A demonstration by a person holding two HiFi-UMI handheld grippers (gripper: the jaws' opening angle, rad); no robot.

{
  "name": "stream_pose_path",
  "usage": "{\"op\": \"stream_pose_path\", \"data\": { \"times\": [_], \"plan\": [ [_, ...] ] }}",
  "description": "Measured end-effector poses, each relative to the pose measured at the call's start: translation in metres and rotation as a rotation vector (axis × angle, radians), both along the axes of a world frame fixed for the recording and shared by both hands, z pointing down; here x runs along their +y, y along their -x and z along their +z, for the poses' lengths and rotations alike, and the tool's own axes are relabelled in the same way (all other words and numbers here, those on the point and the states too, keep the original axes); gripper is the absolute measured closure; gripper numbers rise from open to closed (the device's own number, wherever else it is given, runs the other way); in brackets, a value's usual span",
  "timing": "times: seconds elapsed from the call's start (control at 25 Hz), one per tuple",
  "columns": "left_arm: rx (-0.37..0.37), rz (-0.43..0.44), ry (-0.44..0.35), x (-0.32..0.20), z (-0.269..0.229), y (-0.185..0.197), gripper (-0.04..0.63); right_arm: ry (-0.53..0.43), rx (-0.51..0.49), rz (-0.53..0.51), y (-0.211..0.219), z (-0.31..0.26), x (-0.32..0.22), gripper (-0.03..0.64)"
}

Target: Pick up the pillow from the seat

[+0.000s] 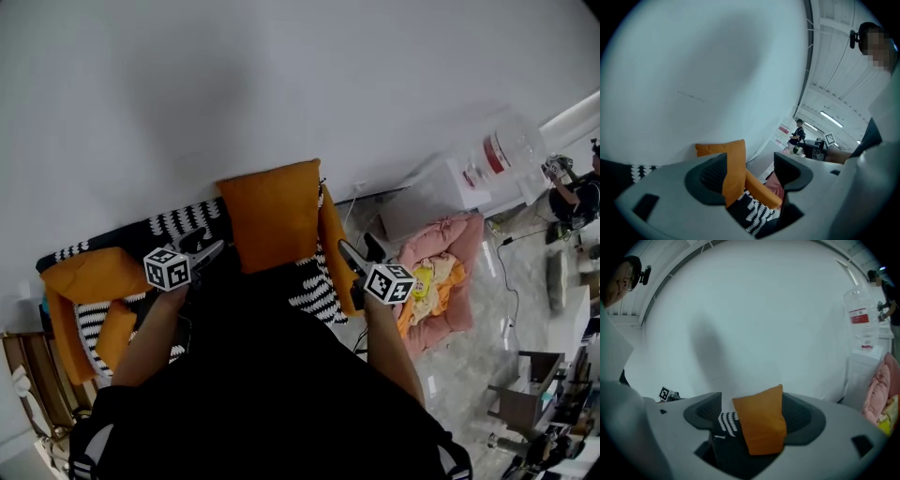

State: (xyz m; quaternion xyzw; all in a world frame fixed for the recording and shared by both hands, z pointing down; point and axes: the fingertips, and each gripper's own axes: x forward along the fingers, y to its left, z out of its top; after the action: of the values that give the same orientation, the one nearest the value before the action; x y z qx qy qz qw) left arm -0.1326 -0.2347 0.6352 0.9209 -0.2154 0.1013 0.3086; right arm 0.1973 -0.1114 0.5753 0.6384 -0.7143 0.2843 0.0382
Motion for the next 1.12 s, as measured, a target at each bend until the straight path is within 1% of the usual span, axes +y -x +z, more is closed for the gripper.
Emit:
{"op": "stream_pose_path", "data": {
  "times": [0.36, 0.72, 1.12],
  "plan": [
    [-0.012, -0.079, 0.0, 0.013, -0.005, -0.011, 0.278, -0.001, -0.01, -0.097, -0.014, 0.002, -0.027, 0.224],
    [-0.032, -0.16, 0.015, 0.022, -0.005, -0.023, 0.278, 0.029, -0.04, -0.164, -0.037, 0.017, -0.04, 0.224],
    [-0.052, -0.213, 0.025, 0.029, -0.007, -0.042, 0.278, 0.052, -0.052, -0.225, -0.058, 0.03, -0.058, 0.224]
  ]
}}
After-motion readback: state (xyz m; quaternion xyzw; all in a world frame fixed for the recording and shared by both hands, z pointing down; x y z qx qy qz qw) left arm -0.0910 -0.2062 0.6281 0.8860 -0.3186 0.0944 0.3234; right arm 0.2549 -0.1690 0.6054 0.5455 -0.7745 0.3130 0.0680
